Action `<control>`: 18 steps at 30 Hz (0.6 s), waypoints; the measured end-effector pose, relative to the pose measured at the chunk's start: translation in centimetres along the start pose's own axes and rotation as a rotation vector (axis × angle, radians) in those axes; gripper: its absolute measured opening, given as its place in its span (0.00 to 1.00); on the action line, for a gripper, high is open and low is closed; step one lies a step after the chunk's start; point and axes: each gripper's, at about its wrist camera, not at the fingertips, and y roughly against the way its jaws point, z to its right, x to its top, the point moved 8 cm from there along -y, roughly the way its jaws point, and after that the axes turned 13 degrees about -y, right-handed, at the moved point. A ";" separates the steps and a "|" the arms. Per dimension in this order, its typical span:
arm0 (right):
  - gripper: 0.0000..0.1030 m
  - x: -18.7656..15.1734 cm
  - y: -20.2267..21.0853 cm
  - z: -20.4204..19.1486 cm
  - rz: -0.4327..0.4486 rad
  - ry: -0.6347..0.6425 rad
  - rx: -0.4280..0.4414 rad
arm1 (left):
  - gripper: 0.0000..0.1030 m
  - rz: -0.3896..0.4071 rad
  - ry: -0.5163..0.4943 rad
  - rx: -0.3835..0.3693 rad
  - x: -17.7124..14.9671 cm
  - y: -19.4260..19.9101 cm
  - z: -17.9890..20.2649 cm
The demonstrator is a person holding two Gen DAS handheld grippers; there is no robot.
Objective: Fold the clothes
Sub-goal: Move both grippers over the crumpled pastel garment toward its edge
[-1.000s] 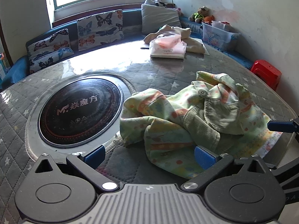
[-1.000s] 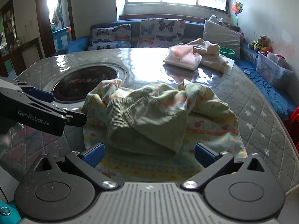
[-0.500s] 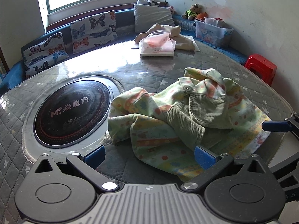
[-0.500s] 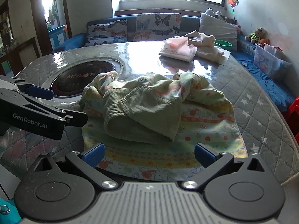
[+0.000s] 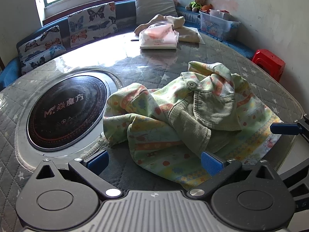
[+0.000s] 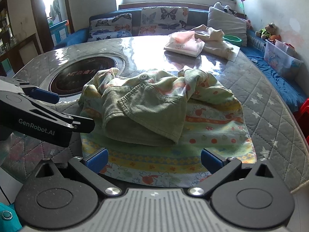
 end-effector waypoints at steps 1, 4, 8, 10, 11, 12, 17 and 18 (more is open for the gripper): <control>1.00 0.1 -0.1 0.0 -0.003 0.002 0.003 | 1.00 -0.004 -0.001 -0.003 0.1 -0.1 0.0; 1.00 0.2 -0.5 -0.1 -0.014 0.008 0.011 | 1.00 -0.013 -0.003 -0.009 0.2 -0.5 -0.1; 0.99 0.4 -1.0 -0.2 -0.030 0.015 0.014 | 1.00 -0.022 -0.004 -0.017 0.5 -0.8 -0.3; 0.99 0.6 -1.2 -0.3 -0.036 0.020 0.016 | 1.00 -0.025 -0.002 -0.017 0.6 -1.0 -0.4; 0.99 0.6 -1.3 -0.3 -0.036 0.023 0.015 | 1.00 -0.028 0.000 -0.019 0.7 -1.1 -0.4; 0.99 0.7 -1.3 -0.3 -0.038 0.026 0.017 | 1.00 -0.030 0.001 -0.021 0.7 -1.2 -0.5; 0.99 0.9 -1.9 -0.3 -0.054 0.032 0.019 | 1.00 -0.051 0.003 -0.031 0.8 -1.9 -0.7; 0.99 1.0 -2.1 -0.3 -0.056 0.032 0.018 | 1.00 -0.055 0.002 -0.033 0.8 -2.1 -0.7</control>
